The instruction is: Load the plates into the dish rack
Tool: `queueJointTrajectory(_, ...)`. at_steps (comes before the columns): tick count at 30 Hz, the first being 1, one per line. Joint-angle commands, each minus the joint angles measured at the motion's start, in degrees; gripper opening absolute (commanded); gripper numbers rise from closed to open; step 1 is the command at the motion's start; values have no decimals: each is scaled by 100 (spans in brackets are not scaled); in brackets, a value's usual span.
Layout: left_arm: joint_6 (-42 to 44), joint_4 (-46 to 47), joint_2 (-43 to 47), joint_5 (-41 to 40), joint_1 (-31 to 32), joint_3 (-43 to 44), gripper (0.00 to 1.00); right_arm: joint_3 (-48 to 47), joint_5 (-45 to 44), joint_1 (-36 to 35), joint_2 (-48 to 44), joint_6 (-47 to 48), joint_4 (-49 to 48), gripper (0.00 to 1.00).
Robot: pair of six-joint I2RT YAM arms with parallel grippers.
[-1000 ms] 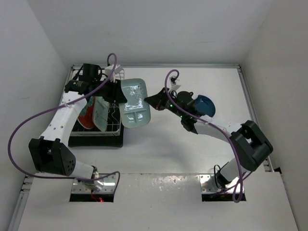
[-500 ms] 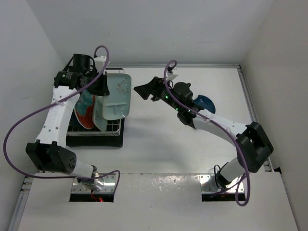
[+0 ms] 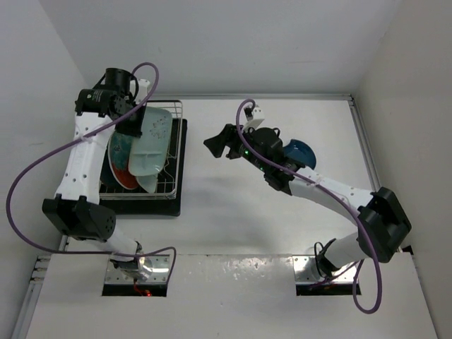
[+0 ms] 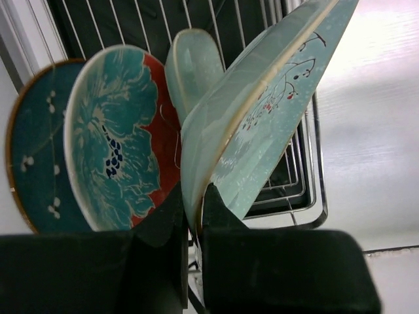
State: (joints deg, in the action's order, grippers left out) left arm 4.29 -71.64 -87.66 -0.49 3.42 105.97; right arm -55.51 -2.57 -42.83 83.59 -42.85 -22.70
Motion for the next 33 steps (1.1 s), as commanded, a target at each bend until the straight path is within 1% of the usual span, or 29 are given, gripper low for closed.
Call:
queueJointTrajectory(1, -139, 194, -84, -627, -52, 151, 0, 5, -139, -41, -273, 215, 81, 77)
queueJointTrajectory(6, -455, 247, -138, -891, -52, 152, 0, 101, -314, -77, -413, 321, 196, 78)
queueJointTrajectory(8, -517, 247, -138, -1005, 88, -6, 0, 154, -350, -103, -440, 312, 196, 78)
queueJointTrajectory(10, -771, 247, -138, -1006, 89, -7, 0, 180, -437, -120, -458, 321, 204, 78)
queueJointTrajectory(11, -842, 177, -138, -1006, 89, 80, 0, 180, -438, -155, -484, 434, 222, 78)
queueJointTrajectory(13, -974, 98, -138, -1058, 158, 239, 0, 172, -490, -191, -493, 347, 266, 78)
queueJointTrajectory(14, -974, 45, -138, -1058, 220, 414, 0, 172, -542, -199, -423, 356, 266, 78)
queueJointTrajectory(16, -1088, 123, -33, -1006, 273, 468, 0, 23, -508, -217, -257, 312, 327, 78)
queueJointTrajectory(17, -1089, 193, 133, -840, 273, 468, 0, -47, -316, -217, -56, 312, 327, 78)
queueJointTrajectory(20, -1089, 404, 336, -489, 273, 415, 0, -923, 552, -217, 525, 304, 398, 78)
queueJointTrajectory(21, -1010, 405, 389, -365, 273, 415, 0, -1101, 782, -235, 970, 347, 415, 80)
queueJointTrajectory(22, -1010, 405, 390, -251, 273, 415, 0, -1616, 1350, -235, 1149, 348, 398, 80)
queueJointTrajectory(23, -940, 335, 442, -23, 273, 415, 0, -1743, 1521, -209, 1290, 321, 293, 81)
queueJointTrajectory(24, -852, 335, 442, 92, 273, 354, 0, -1875, 1688, -191, 1657, 199, 197, 82)
queueJointTrajectory(25, -851, 335, 573, 171, 273, 354, 0, -2111, 2142, -165, 1782, 181, -39, 83)
queueJointTrajectory(27, -738, 335, 705, 365, 273, 117, 0, -2323, 2461, -103, 2158, -81, -549, 85)
queueJointTrajectory(29, -684, 396, 890, 549, 273, 3, 0, -2386, 2691, -50, 2380, -214, -806, 85)
queueJointTrajectory(33, -632, 396, 1014, 910, 220, -120, 0, -2447, 3025, 55, 2846, -706, -1368, 80)
